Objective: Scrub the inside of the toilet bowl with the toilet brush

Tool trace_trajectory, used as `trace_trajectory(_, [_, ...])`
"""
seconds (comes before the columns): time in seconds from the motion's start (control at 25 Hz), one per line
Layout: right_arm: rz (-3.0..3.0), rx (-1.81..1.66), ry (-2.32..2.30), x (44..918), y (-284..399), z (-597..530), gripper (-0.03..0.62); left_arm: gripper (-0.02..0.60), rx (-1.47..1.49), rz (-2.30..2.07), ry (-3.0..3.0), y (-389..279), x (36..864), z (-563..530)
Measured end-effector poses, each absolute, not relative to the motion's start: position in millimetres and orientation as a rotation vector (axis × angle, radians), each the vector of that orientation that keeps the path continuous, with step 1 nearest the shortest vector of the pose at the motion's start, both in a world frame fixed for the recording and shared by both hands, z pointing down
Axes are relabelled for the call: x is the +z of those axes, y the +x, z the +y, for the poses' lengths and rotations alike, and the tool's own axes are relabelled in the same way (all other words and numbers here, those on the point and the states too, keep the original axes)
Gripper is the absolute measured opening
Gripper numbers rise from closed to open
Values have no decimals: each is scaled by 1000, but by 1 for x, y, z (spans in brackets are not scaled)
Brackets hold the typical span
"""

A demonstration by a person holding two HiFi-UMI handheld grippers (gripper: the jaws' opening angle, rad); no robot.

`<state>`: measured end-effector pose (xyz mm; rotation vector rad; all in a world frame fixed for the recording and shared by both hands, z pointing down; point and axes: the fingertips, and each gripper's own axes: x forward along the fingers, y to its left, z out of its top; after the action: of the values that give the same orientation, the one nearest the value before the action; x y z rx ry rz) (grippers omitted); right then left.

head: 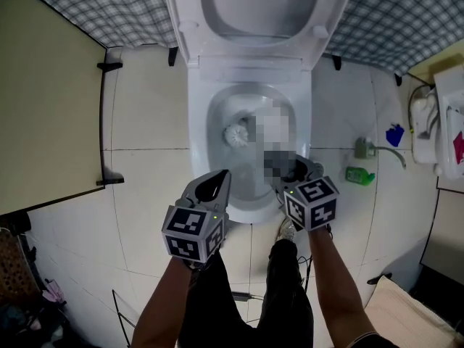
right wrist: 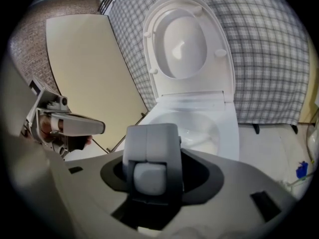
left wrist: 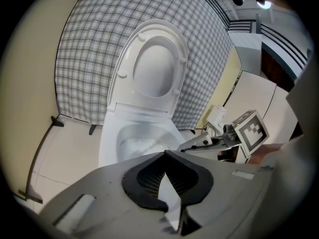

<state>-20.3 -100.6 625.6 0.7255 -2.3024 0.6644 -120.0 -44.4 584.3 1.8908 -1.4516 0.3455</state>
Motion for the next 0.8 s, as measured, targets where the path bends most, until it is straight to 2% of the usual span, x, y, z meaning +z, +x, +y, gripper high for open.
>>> trace_trajectory(0.2, [-2351, 623, 625, 599, -41, -77, 238, 8, 337, -1458, 1888, -120, 578, -45])
trace_trajectory(0.64, [-2158, 554, 716, 672, -23, -95, 238, 8, 322, -1450, 1871, -124, 583, -34])
trace_trajectory(0.8, [-2153, 547, 734, 665, -17, -102, 238, 8, 318, -1440, 1876, -120, 583, -31])
